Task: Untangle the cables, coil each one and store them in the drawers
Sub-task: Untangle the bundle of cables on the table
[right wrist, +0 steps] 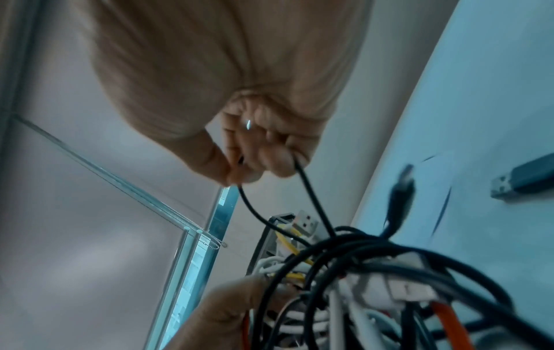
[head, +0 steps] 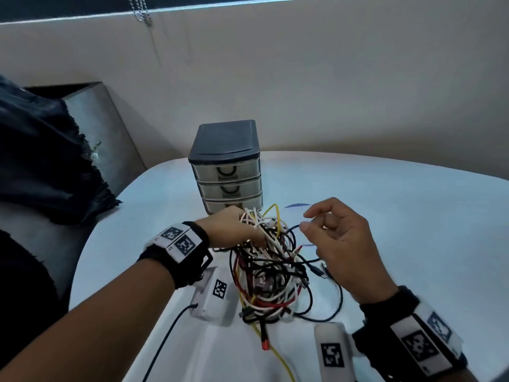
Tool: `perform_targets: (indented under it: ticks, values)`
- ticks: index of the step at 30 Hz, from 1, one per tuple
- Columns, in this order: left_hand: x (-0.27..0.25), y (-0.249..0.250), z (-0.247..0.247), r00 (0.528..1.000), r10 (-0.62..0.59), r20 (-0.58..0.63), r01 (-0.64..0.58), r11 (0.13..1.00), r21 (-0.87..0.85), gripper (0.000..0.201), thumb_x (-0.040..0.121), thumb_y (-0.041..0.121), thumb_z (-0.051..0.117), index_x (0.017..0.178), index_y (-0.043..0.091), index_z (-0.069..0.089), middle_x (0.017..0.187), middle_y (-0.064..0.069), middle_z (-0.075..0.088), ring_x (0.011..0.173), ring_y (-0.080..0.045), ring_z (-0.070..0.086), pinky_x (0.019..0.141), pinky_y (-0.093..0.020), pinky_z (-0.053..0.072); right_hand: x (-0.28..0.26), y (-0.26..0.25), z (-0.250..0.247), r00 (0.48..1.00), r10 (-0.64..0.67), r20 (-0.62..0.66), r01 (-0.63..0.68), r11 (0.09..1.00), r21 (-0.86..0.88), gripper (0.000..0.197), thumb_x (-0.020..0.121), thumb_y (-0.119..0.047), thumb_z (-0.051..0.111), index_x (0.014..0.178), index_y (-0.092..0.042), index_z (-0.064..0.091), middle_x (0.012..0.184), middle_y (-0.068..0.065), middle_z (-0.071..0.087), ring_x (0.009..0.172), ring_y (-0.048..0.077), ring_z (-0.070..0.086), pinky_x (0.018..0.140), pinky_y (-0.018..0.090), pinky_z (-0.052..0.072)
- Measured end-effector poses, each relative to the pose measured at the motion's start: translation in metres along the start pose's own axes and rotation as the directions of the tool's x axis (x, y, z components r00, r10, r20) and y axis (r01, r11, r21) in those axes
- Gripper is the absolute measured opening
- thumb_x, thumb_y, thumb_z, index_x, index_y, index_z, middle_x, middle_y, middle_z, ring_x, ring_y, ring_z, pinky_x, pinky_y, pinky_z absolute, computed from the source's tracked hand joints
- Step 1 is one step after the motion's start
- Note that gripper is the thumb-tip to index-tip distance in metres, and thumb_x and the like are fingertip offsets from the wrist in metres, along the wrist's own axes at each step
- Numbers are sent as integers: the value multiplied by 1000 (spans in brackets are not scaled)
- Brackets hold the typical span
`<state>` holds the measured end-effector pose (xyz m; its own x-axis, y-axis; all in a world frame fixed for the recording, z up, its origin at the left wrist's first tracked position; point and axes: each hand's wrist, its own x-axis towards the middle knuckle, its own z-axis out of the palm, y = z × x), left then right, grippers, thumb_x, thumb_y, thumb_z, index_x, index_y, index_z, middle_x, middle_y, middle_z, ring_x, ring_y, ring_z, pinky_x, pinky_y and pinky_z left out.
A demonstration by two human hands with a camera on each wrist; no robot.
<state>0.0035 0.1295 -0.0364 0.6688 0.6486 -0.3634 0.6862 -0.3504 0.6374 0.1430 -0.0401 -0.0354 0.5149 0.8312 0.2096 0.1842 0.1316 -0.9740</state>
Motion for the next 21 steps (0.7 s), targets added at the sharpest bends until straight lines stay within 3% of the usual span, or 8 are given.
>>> perform_targets:
  ticks: [3,6,9,12,14,16,19,21]
  values:
    - [-13,4,-4,997,-4,72,7,999,-42,31,62,36,77,80,10,71,79,-3,69,71,-17,58,67,-32,44,1,-2,-4,996,10,85,10,974,-226,8,86,-29,74,91,-24,70,45,-7,40,40,6,35,49,17,34]
    - [-24,11,-10,989,4,150,-5,1000,6,29,67,28,78,83,6,68,74,-3,65,66,-18,55,61,-32,43,-3,-3,-3,978,-14,207,148,748,-647,18,86,-54,64,88,-39,73,51,-18,57,57,4,58,62,27,46]
    - [-35,23,-12,992,22,127,-22,1000,-2,16,66,22,77,75,15,65,70,-2,62,63,-18,54,61,-33,44,-10,-6,3,960,-64,274,257,600,-758,21,90,-53,59,90,-37,73,77,-13,71,77,9,63,74,32,49]
    - [-45,28,-12,997,70,16,-69,996,-60,21,65,22,79,79,10,67,77,-4,70,68,-20,61,69,-37,51,-12,-5,7,942,-56,331,311,513,-800,23,93,-48,55,101,-33,70,87,-7,69,88,17,63,77,35,48]
    - [-50,26,-11,990,114,-80,-123,985,-118,23,67,29,85,83,16,73,82,1,75,76,-18,70,75,-34,56,-11,-4,5,946,-102,308,320,462,-827,25,96,-44,49,97,-30,70,85,-5,69,85,19,64,73,35,49]
    - [-54,24,-7,970,160,-184,-196,960,-197,15,71,27,85,83,26,76,80,10,76,78,-10,71,71,-25,57,-8,1,5,934,-249,256,342,421,-840,27,94,-38,51,78,-27,69,70,-6,66,67,20,63,57,32,47]
    - [-54,13,0,911,132,-390,-272,905,-328,21,76,14,82,87,30,72,80,15,75,75,-3,70,69,-20,54,-7,-2,4,876,-482,-24,335,641,-690,20,92,-26,57,76,-21,67,69,-9,65,59,16,59,57,28,47]
    - [-53,-3,5,847,29,-530,-298,852,-430,31,75,8,82,94,26,65,86,8,75,81,-7,71,76,-28,58,-5,-13,-4,809,-514,-286,336,803,-493,15,94,-17,58,81,-16,64,70,-7,65,63,9,59,66,16,45]
